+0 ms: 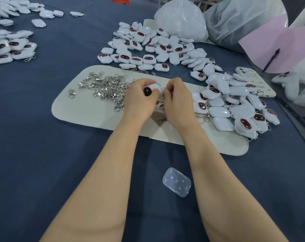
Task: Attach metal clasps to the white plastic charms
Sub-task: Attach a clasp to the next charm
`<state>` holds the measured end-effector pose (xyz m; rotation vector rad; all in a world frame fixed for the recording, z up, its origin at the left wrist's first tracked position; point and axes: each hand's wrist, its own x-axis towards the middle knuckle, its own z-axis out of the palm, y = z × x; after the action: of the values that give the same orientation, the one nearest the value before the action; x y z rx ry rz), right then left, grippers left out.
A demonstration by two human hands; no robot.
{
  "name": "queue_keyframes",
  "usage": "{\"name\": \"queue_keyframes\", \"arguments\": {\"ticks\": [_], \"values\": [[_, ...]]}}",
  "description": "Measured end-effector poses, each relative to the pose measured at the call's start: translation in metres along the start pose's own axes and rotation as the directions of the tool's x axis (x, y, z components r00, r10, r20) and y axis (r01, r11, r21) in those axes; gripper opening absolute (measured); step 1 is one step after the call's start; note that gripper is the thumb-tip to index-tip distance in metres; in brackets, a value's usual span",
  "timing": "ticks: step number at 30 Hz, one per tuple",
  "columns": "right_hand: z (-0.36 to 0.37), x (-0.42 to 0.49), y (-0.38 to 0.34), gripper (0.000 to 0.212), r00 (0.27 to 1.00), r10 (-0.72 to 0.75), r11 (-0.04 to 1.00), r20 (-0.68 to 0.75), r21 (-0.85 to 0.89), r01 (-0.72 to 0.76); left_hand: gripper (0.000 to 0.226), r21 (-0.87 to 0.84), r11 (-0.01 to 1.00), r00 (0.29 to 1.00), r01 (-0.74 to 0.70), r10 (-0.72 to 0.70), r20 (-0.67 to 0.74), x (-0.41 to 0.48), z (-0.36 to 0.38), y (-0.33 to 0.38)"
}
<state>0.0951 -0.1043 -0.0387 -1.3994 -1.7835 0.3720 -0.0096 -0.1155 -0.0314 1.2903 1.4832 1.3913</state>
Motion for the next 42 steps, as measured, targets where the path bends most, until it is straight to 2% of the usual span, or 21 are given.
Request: {"name": "queue_keyframes", "arguments": {"ticks": [4,7,10,12,14,15,17,19,24,26,28,30,32,36,40,42], "values": [[-0.001,0.001,0.001,0.013,0.998,-0.007,0.999,0.061,-0.047,0.010,0.027,0.044,0.999,1.000,0.002,-0.002,0.010,0.001,-0.002,0.000],[0.000,0.001,-0.001,0.014,0.994,-0.033,0.997,0.101,-0.069,0.040,0.027,0.151,0.987,0.999,-0.049,0.047,0.017,0.000,-0.002,0.000],[0.000,0.000,-0.003,0.012,0.997,-0.024,1.000,0.078,0.014,0.023,0.026,0.188,0.976,0.994,-0.110,0.113,-0.007,0.000,-0.001,0.000],[0.000,0.000,-0.005,0.015,0.998,0.063,0.986,0.029,0.150,-0.067,0.026,0.116,0.989,0.995,-0.092,0.097,-0.037,0.001,-0.001,0.000],[0.000,0.001,-0.006,0.012,0.990,0.142,0.955,0.010,0.261,-0.139,0.022,-0.091,0.996,0.999,0.023,-0.027,-0.041,0.002,0.000,0.000],[0.001,0.001,-0.007,0.012,0.987,0.158,0.943,0.006,0.294,-0.153,0.019,-0.230,0.967,0.992,0.114,-0.121,-0.020,0.003,0.000,0.001],[0.001,0.002,-0.009,0.014,0.986,0.169,0.919,-0.003,0.361,-0.157,0.014,-0.466,0.840,0.957,0.277,-0.285,0.055,0.002,-0.001,0.004],[0.001,0.002,-0.011,0.016,0.987,0.162,0.906,-0.016,0.399,-0.142,0.015,-0.606,0.707,0.922,0.365,-0.366,0.128,0.002,-0.003,0.007],[0.004,0.000,-0.010,0.013,0.987,0.135,0.936,-0.091,0.339,-0.097,0.019,-0.722,0.497,0.862,0.482,-0.417,0.289,0.000,-0.007,0.012],[0.005,0.001,-0.009,0.010,0.980,0.142,0.944,-0.142,0.318,-0.091,0.014,-0.733,0.435,0.837,0.523,-0.423,0.346,-0.002,-0.008,0.013],[0.005,0.001,-0.009,0.010,0.971,0.149,0.944,-0.185,0.318,-0.084,0.010,-0.729,0.414,0.826,0.546,-0.414,0.383,-0.003,-0.008,0.014],[0.004,0.001,-0.010,0.010,0.967,0.152,0.941,-0.204,0.328,-0.079,0.010,-0.703,0.462,0.834,0.540,-0.404,0.375,-0.002,-0.006,0.015],[0.002,0.000,-0.011,0.010,0.968,0.142,0.944,-0.208,0.324,-0.069,0.007,-0.648,0.572,0.861,0.503,-0.397,0.318,-0.002,-0.003,0.016],[-0.001,-0.002,-0.012,0.011,0.974,0.008,0.989,-0.226,0.148,0.026,0.017,-0.551,0.754,0.924,0.357,-0.370,0.093,0.001,0.001,0.010],[-0.001,-0.002,-0.012,0.014,0.977,-0.082,0.997,-0.194,-0.029,0.078,0.014,-0.446,0.879,0.973,0.169,-0.222,-0.069,0.001,0.000,0.010],[0.001,-0.003,-0.013,0.014,0.984,-0.087,0.995,-0.155,-0.070,0.077,0.016,-0.306,0.950,0.982,0.067,-0.118,-0.151,-0.001,0.001,0.009]]}}
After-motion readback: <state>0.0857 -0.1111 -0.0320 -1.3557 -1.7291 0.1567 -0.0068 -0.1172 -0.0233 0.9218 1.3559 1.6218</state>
